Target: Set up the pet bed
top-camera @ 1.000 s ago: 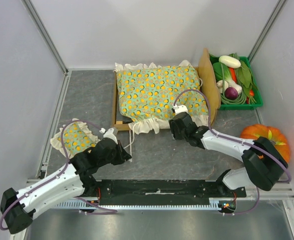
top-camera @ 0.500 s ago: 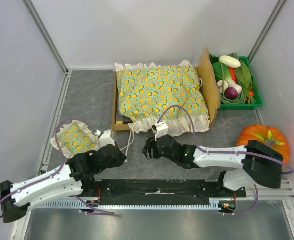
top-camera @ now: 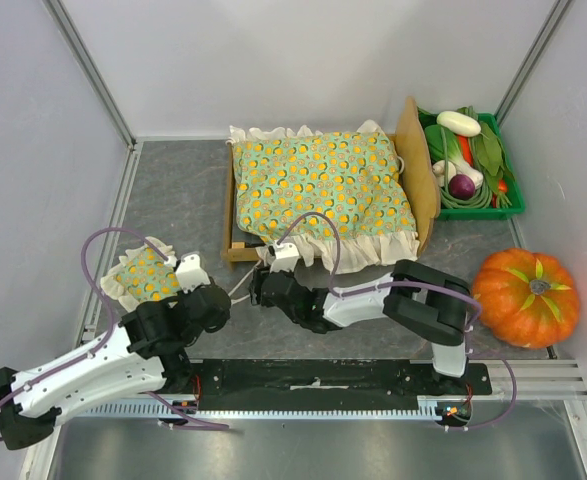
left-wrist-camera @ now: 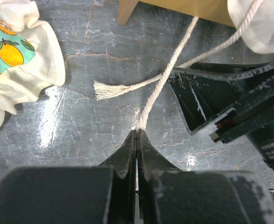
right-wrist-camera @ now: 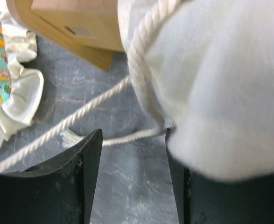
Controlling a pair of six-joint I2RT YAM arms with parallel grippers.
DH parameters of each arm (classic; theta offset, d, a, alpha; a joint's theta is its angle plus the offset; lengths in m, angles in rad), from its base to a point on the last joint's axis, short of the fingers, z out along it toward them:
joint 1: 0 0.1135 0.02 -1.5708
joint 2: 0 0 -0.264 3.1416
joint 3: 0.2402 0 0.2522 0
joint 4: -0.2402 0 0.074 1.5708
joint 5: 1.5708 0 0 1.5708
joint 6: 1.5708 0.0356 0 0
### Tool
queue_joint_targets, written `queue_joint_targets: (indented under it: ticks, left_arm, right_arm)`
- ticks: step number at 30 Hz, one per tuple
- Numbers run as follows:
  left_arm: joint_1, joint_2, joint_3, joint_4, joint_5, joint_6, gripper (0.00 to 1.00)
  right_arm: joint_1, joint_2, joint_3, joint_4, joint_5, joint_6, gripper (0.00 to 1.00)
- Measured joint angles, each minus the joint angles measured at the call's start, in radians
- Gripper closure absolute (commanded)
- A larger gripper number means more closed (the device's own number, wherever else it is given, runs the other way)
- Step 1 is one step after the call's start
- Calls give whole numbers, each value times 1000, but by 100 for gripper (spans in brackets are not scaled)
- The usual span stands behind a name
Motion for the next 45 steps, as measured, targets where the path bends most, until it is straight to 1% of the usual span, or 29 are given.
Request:
queue_joint_targets:
  ticks: [1, 3, 5, 6, 7, 8, 10, 11, 12, 13, 14, 16, 17, 19, 23, 26, 30, 33, 37, 40, 45]
  left_arm:
    - [6, -6, 0, 0, -1, 0, 98]
    - [25, -24, 0, 5, 0, 1, 98]
    - [43, -37, -1, 13, 3, 6, 98]
    - [55, -41, -2, 19, 5, 10, 98]
    - [65, -43, -3, 24, 10, 16, 98]
    - [76, -44, -5, 34, 19, 24, 98]
    - [94, -44, -15, 60, 39, 41, 98]
    - [100, -44, -20, 71, 50, 48, 98]
    - [106, -44, -28, 86, 64, 56, 98]
    - [110, -44, -35, 98, 79, 62, 98]
    - [114, -45, -43, 119, 97, 68, 98]
    - [116, -46, -61, 158, 137, 81, 98]
    - [116, -47, -69, 177, 159, 83, 98]
    - [116, -46, -82, 202, 189, 85, 98]
    - [116, -52, -113, 234, 234, 85, 98]
    - [116, -79, -142, 248, 269, 85, 98]
    - [117, -124, -166, 272, 312, 87, 98]
    - [118, -154, -183, 293, 336, 92, 98]
    - [119, -164, -190, 307, 354, 95, 98]
    - [119, -164, -192, 312, 363, 97, 98]
    - [119, -165, -192, 303, 362, 101, 98]
  right_arm:
    - [-2, 15, 16, 8, 9, 2, 40]
    - [-7, 53, 52, 22, 21, 16, 50]
    - [-14, 74, 62, 32, 21, 27, 63]
    - [-17, 85, 64, 40, 19, 33, 77]
    - [-21, 97, 64, 43, 17, 42, 83]
    - [-22, 103, 63, 43, 14, 43, 93]
    - [-26, 105, 53, 45, 10, 47, 97]
    - [-27, 103, 47, 47, 6, 45, 95]
    - [-28, 100, 37, 51, 1, 43, 91]
    - [-27, 91, 19, 54, -12, 38, 82]
    - [-27, 79, -1, 59, -28, 32, 60]
    - [-27, 46, -43, 76, -65, 25, 55]
    - [-27, 24, -68, 96, -87, 15, 49]
    - [-27, -34, -126, 103, -126, 7, 45]
    - [-27, -155, -216, 96, -176, 13, 44]
    - [-27, -234, -243, 97, -211, 38, 44]
    - [-27, -292, -274, 161, -264, 113, 44]
    - [-27, -284, -272, 209, -311, 173, 43]
    - [-27, -211, -246, 291, -362, 256, 45]
    - [-27, -145, -231, 348, -401, 313, 48]
    - [-33, -84, -230, 435, -439, 388, 56]
